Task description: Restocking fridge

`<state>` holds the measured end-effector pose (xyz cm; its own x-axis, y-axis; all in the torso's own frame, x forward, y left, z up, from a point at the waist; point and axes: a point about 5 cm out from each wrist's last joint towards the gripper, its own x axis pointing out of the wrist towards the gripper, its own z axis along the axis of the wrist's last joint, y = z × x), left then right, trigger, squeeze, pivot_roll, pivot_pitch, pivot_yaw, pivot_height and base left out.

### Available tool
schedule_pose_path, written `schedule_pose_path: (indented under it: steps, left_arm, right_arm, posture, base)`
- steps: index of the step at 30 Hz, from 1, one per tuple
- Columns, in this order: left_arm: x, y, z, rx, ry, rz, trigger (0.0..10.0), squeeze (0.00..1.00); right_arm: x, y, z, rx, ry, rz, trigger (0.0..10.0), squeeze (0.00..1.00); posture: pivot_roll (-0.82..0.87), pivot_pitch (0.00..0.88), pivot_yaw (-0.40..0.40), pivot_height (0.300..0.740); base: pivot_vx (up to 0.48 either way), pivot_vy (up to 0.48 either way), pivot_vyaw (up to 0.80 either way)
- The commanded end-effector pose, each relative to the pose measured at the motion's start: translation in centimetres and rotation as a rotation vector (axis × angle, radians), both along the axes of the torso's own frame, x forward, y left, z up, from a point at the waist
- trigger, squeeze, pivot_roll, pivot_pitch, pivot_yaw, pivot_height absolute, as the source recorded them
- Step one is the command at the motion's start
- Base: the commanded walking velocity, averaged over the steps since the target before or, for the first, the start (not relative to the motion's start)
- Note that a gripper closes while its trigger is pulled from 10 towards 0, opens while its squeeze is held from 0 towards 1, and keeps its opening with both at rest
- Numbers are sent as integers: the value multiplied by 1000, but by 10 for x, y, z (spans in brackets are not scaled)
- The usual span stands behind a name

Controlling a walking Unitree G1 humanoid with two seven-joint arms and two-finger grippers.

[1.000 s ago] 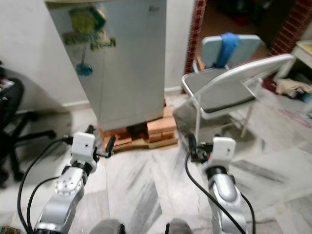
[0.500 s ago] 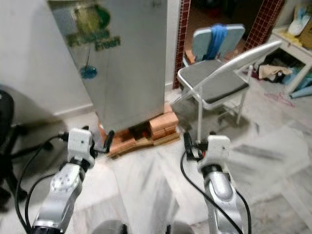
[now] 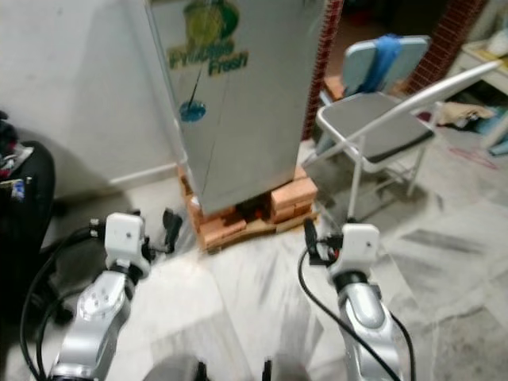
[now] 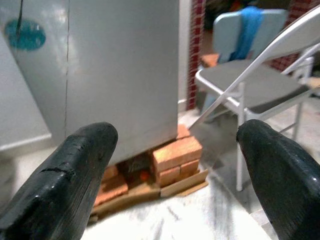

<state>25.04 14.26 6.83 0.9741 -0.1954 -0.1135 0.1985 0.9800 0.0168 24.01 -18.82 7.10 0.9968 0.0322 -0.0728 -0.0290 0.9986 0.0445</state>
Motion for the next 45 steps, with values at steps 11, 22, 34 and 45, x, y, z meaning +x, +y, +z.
schedule_pose_path:
  steps: [11,22,34,45]
  left_arm:
    - [1,6,4,45,-26,-13,10000,0]
    - [-2,3,1,1,-1,-14,10000,0]
    - [-5,10,-3,34,-4,47,10000,0]
    - [-14,24,-11,52,25,117,10000,0]
  right_arm:
    - [2,7,3,6,-16,21,10000,0]
    - [5,7,5,4,-23,29,10000,0]
    - [3,4,5,-20,-17,52,10000,0]
    - [1,5,1,-39,9,90,10000,0]
  posture:
    - [6,52,34,740]
    - [11,52,26,740]
    - [20,44,-13,740]
    - [45,33,-45,740]
  base:
    - [0,426,-800]
    - [373,209,-800]
    - [265,385,-266]
    - [0,161,0]
